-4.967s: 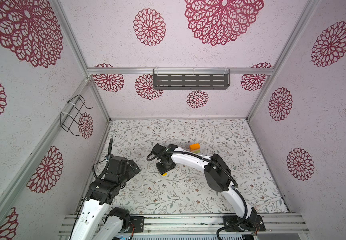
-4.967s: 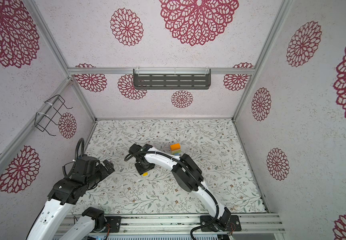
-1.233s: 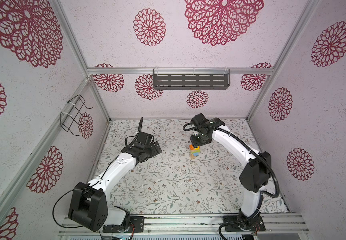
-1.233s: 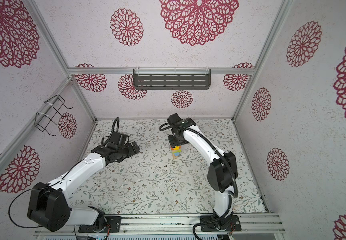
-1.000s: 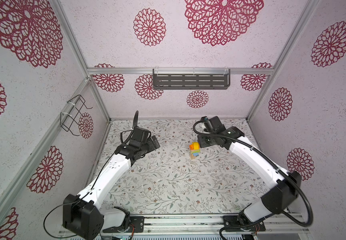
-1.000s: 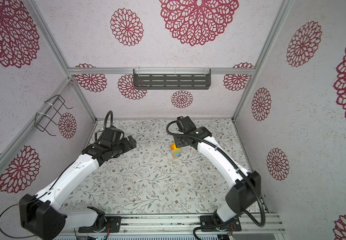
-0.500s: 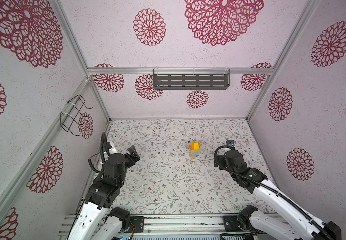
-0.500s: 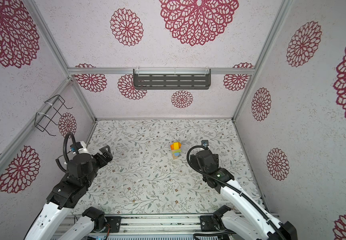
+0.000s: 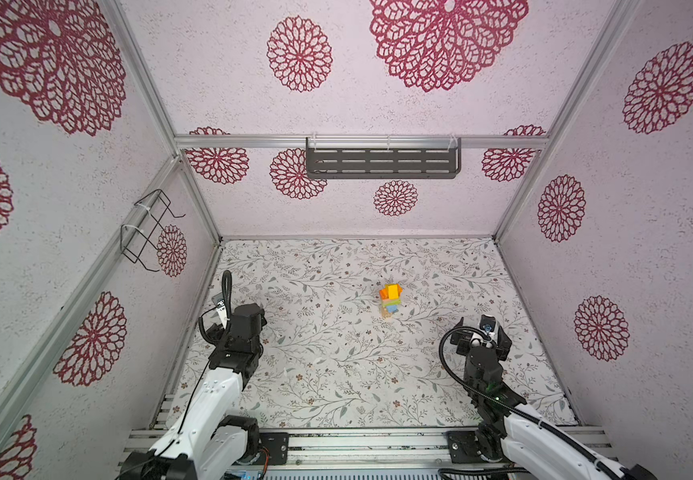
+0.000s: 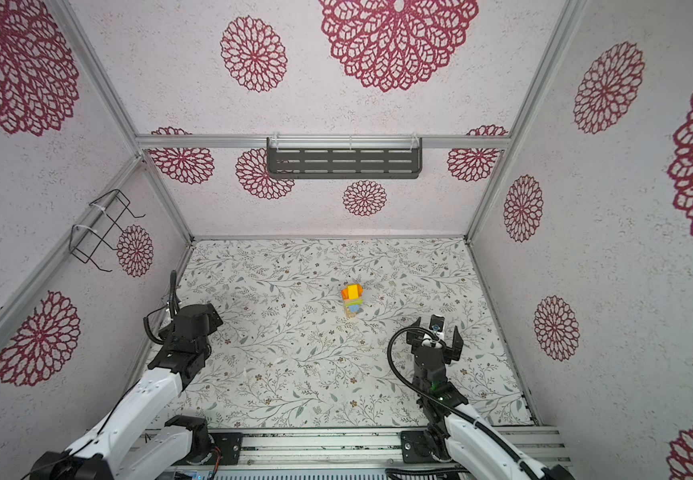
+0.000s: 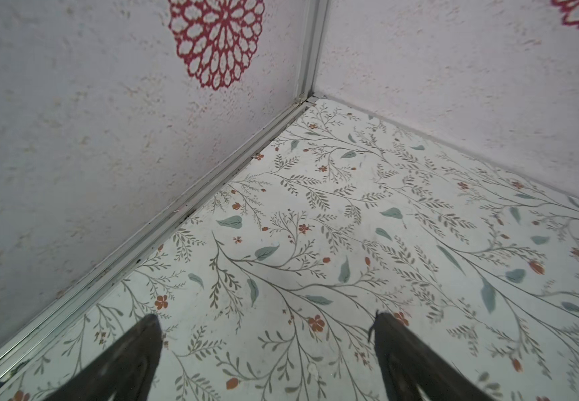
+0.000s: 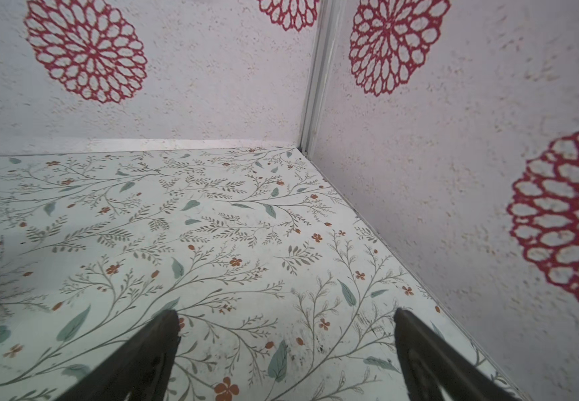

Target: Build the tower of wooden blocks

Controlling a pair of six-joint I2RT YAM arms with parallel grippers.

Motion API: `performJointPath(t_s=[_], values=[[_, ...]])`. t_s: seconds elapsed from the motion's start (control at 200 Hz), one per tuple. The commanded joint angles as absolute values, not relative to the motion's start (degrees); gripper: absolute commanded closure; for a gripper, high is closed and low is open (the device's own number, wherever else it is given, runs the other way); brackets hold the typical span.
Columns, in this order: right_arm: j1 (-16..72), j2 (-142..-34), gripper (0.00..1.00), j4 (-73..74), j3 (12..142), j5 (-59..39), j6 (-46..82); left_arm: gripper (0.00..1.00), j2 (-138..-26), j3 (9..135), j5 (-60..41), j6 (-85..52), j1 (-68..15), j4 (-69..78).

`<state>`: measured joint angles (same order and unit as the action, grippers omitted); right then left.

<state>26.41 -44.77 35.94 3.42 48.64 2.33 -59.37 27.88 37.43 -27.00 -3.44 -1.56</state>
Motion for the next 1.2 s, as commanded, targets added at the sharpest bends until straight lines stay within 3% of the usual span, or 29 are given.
performJointPath(t_s=[0.0, 0.195, 0.37, 0.585, 0.756, 0.811, 0.991, 1.031, 1.196], values=[[23.8, -51.4, 0.01, 55.3, 3.8, 48.4, -0.1, 0.03, -64.5, 29.6, 30.6, -19.7, 2.4, 10.8], [20.0, -67.8, 0.01, 72.4, 2.8, 47.2, -1.9, 0.03, -73.8, 28.4, 22.7, -15.3, 6.0, 22.0], [19.0, -82.7, 0.01, 96.7, 0.0, 43.7, -8.7, 0.03, -77.0, 23.4, 18.8, -12.5, 7.5, 38.3], [15.7, -91.0, 0.01, 96.7, 3.7, 35.9, -9.4, 0.03, -82.4, 23.3, 15.0, -11.3, 8.3, 45.7], [11.1, -90.6, 0.01, 96.4, 2.7, 29.0, -5.0, 0.03, -89.0, 22.1, 12.9, -10.0, 8.3, 54.5], [9.3, -93.1, 0.01, 96.7, 3.7, 25.9, -3.9, 0.03, -88.5, 23.0, 12.6, -10.6, 8.1, 51.2], [4.1, -88.4, 0.01, 69.5, 14.5, 20.3, 1.6, 0.03, -88.9, 24.5, 14.3, -9.0, 6.9, 49.3], [2.0, -88.1, 0.01, 68.6, 14.7, 17.0, 2.8, 0.03, -88.8, 24.4, 14.3, -9.1, 6.8, 49.2], [3.1, -88.1, 0.01, 69.7, 14.2, 18.8, 1.6, 0.03, -88.8, 24.0, 14.7, -8.8, 6.6, 50.3]])
